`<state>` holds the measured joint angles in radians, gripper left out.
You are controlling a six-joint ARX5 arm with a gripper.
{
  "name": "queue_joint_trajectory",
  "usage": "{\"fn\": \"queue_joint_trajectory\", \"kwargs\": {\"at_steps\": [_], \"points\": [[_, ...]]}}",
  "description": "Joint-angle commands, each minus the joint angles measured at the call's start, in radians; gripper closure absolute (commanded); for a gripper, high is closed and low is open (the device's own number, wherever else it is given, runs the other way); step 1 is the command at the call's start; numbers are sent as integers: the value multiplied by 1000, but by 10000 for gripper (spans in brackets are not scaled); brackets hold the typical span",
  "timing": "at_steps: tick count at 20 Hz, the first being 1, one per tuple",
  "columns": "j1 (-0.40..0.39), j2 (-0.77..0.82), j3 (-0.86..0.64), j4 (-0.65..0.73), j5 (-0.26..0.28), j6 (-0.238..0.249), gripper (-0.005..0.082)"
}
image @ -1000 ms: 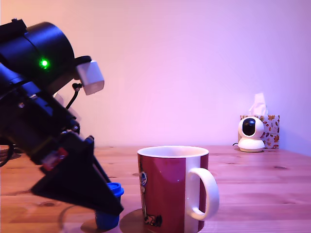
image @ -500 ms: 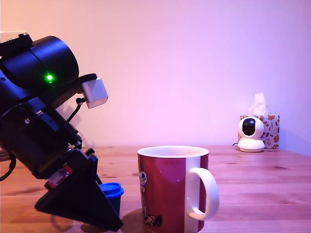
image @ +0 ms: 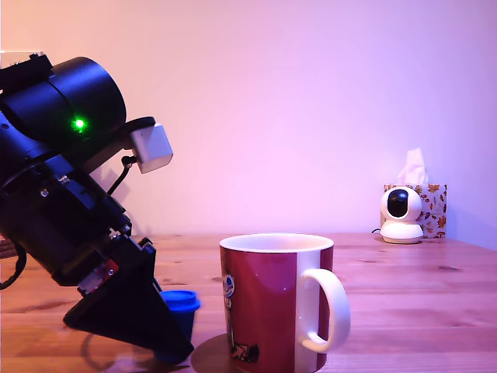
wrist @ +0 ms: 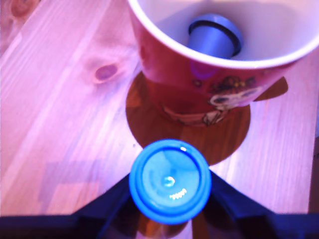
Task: Pick up the coffee capsules on the table and drop them inside the coffee cup
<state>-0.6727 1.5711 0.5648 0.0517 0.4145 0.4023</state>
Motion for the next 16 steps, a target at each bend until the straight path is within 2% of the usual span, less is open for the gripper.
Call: {"fn": "queue_joint_trajectory", "kwargs": {"at_steps": [1,9,12,16], "points": [[-5,0,-2,5,3,-3,560],[-2,-10,0,1,-10,-21,570],[2,-56,0,0,-12,-72,569],[2,-172,0,-27,-15,-106,569]]}}
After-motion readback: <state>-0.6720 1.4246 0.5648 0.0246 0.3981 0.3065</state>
